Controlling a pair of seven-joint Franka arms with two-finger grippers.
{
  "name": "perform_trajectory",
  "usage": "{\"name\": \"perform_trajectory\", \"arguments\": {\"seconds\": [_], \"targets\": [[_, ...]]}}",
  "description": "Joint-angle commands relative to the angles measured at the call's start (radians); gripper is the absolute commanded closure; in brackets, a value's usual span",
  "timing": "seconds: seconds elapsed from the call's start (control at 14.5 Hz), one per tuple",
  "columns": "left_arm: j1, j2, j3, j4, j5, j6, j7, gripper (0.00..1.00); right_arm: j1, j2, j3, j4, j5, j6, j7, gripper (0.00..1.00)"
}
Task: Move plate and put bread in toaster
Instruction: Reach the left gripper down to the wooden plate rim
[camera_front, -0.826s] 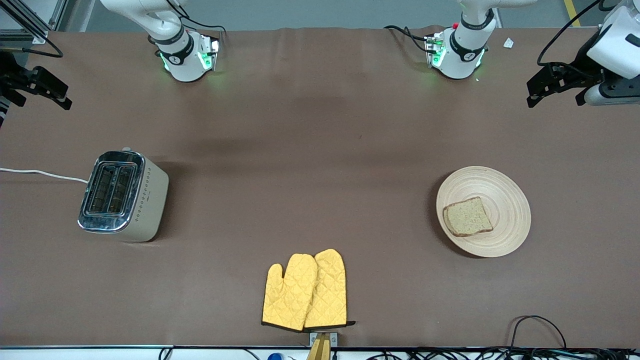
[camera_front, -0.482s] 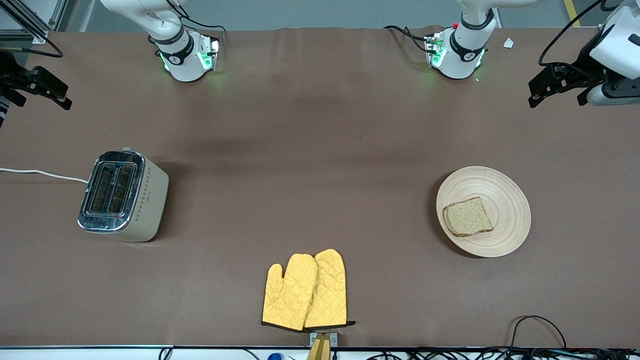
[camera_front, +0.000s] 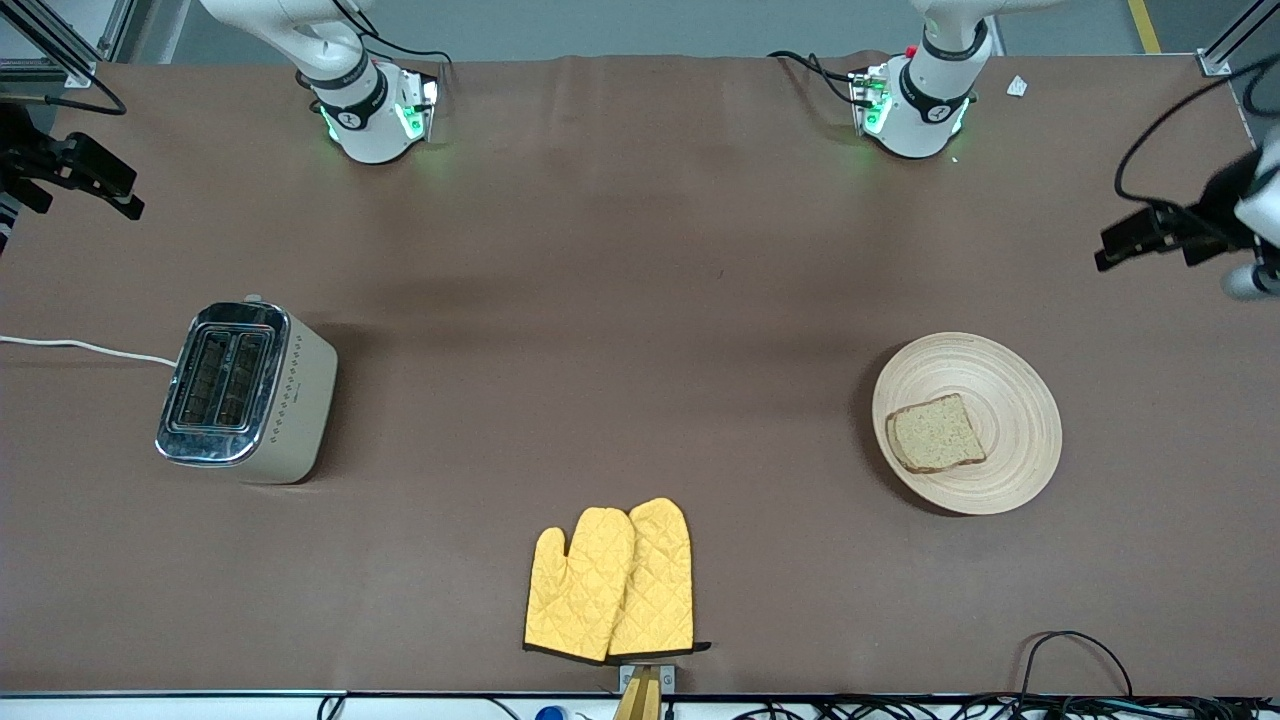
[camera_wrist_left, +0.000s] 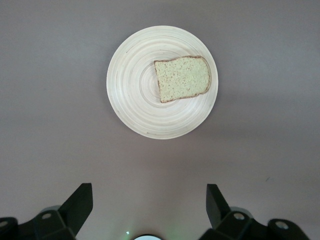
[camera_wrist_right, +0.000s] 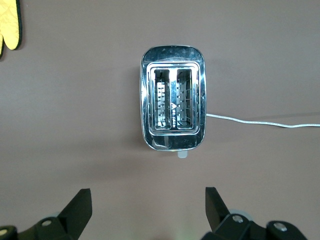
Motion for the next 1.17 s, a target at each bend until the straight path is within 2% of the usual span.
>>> {"name": "perform_trajectory", "arguments": {"seconds": [0.0, 0.34, 0.48, 0.83, 1.1], "targets": [[0.088, 0.096, -0.003, 0.014, -0.111, 0.041, 0.019, 0.00, -0.007, 0.006, 0.005, 0.011, -0.002, -0.003, -0.003, 0.00], [0.209, 0.219, -0.004, -0.009, -0.201, 0.136, 0.186, 0.00, -0.007, 0.006, 0.005, 0.011, -0.002, -0.003, -0.003, 0.00], [0.277, 0.291, -0.003, -0.020, -0.283, 0.156, 0.327, 0.00, -0.007, 0.006, 0.005, 0.011, -0.002, -0.003, -0.003, 0.00], [0.415, 0.504, -0.005, -0.021, -0.398, 0.261, 0.753, 0.00, -0.007, 0.006, 0.004, 0.011, -0.002, -0.003, -0.003, 0.00], [0.466, 0.641, -0.005, -0.018, -0.563, 0.267, 0.927, 0.00, -0.007, 0.006, 0.005, 0.011, -0.002, -0.003, -0.003, 0.00]]}}
